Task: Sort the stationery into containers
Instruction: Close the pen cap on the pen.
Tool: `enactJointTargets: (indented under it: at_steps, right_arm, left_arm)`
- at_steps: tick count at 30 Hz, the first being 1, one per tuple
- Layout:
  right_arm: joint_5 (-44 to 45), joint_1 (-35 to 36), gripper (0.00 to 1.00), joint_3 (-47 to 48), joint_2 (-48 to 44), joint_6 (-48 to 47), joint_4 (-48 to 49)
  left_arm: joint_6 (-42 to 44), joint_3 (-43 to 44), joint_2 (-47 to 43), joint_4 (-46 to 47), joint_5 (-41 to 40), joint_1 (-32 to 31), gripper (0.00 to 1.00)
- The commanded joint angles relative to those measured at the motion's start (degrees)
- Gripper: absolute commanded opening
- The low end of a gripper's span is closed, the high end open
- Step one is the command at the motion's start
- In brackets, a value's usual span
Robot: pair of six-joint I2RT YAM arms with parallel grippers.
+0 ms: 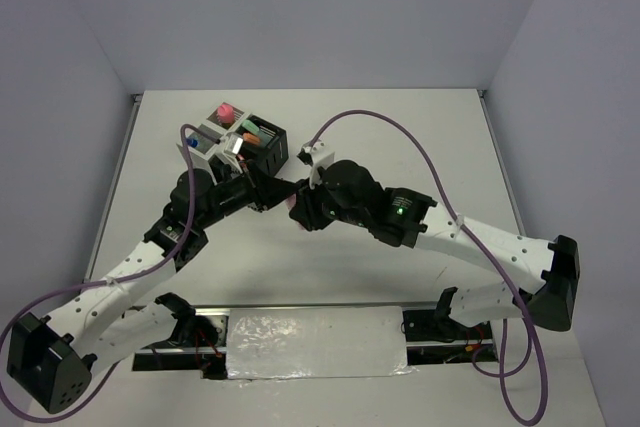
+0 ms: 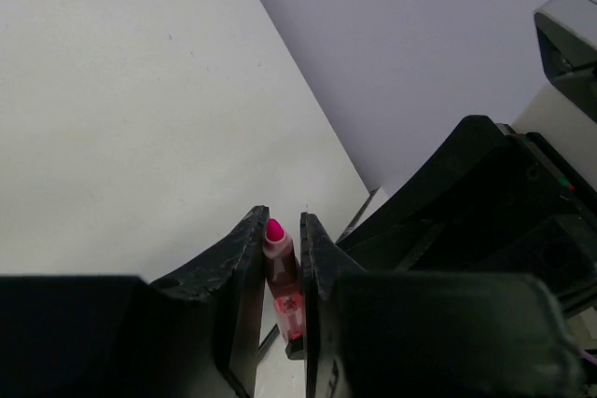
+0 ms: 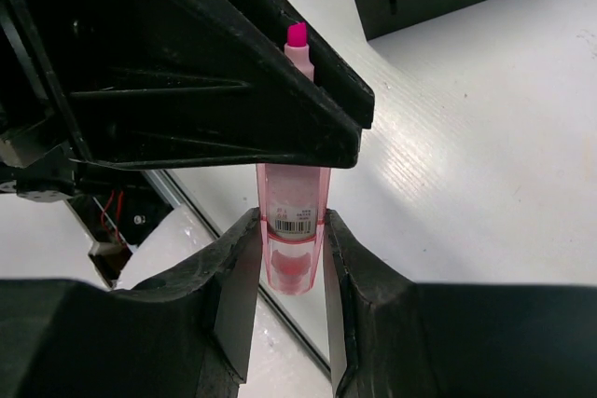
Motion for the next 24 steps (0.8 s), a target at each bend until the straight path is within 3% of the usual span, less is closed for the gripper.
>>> enactJointTargets:
  at_steps: [1,4,6,9,12,14,24]
  right_arm:
    - [-0.3,0.7,0.00,2.9,-0.1,-1.0,0.4]
    - [0.4,0.8,0.00,2.3,-0.4,-0.9,0.3]
    - [1.0,0.9,0.00,1.8,-0.7,-0.8,0.3]
    - [0.8,0.9,0.00,0.7,-1.5,-0.8,0.6]
    - [0.8,0.9,0.00,0.2,-1.9,-1.0,0.4]
    - [0.4,1.1,0.00,-0.5,-2.3,-1.2,0.3]
    - [-4.5,1.3,0.00,-10.1,-4.8,-2.1,-1.0]
  left_arm:
    - [0.6,1.4,0.4,3.1,-0.2,-0.1,0.24]
    - [1.6,3.1,0.6,0.9,-1.0,-0.1,0.22]
    - [2.6,4.3,0.7,-1.1,-2.1,-0.1,0.09]
    - [3.8,5.5,0.5,-4.0,-4.5,-0.1,0.00]
    - [4.2,6.1,-0.2,-6.0,-8.0,0.0,0.05]
    - [4.9,6.3,-0.4,-6.5,-8.9,0.0,0.00]
    - [2.6,9.1,-4.3,-9.9,-17.9,0.3,0.00]
